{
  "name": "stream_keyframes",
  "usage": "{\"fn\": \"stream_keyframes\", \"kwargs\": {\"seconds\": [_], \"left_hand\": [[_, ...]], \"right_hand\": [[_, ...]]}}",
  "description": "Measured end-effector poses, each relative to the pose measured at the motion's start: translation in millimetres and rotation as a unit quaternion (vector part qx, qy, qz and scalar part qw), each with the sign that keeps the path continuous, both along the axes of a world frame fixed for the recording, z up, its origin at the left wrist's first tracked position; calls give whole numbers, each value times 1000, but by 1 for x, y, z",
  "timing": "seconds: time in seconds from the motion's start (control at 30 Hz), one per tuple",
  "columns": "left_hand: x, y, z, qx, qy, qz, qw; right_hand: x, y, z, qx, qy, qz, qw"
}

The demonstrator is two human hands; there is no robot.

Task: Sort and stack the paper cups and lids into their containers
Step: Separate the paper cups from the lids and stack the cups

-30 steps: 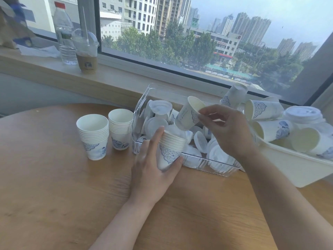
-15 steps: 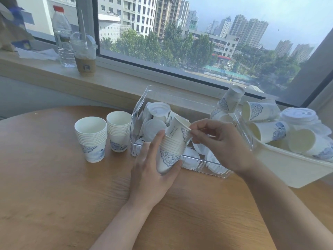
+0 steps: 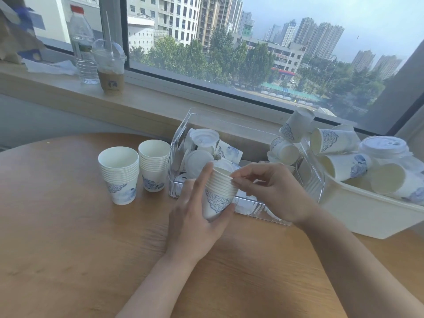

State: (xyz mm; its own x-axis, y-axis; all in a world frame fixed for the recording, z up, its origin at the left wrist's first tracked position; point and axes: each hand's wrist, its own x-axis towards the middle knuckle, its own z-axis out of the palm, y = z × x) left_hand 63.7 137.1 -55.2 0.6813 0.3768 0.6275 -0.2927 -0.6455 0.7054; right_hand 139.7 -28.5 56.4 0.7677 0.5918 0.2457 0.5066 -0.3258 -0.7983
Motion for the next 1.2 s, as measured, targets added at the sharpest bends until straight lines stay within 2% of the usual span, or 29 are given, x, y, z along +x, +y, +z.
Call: {"fn": "stream_keyframes", "kwargs": {"seconds": [0.13, 0.2, 0.3, 0.37, 0.47, 0.6, 0.93, 1.2], "left_hand": [[0, 1, 0, -21, 12, -1, 1000], [0, 1, 0, -34, 18, 4, 999], [0, 1, 0, -34, 19, 12, 999], [1, 1, 0, -26, 17, 14, 999], [1, 2, 0, -23, 17, 18, 999], [2, 2, -1, -26, 15, 21, 999], [1, 2, 0, -26, 12, 13, 1000], [0, 1, 1, -29, 18, 14, 999]], "right_hand": [[4, 5, 2, -14, 1, -2, 1000], [15, 6, 1, -24, -31, -28, 999], [42, 5, -6, -128, -143, -99, 976], [57, 6, -11, -207, -177, -117, 955], [76, 12, -18, -277, -172, -113, 938], [87, 19, -25, -319, -140, -101, 932], [97, 20, -43, -351, -97, -108, 925], [87, 9, -37, -258, -141, -128, 947]]}}
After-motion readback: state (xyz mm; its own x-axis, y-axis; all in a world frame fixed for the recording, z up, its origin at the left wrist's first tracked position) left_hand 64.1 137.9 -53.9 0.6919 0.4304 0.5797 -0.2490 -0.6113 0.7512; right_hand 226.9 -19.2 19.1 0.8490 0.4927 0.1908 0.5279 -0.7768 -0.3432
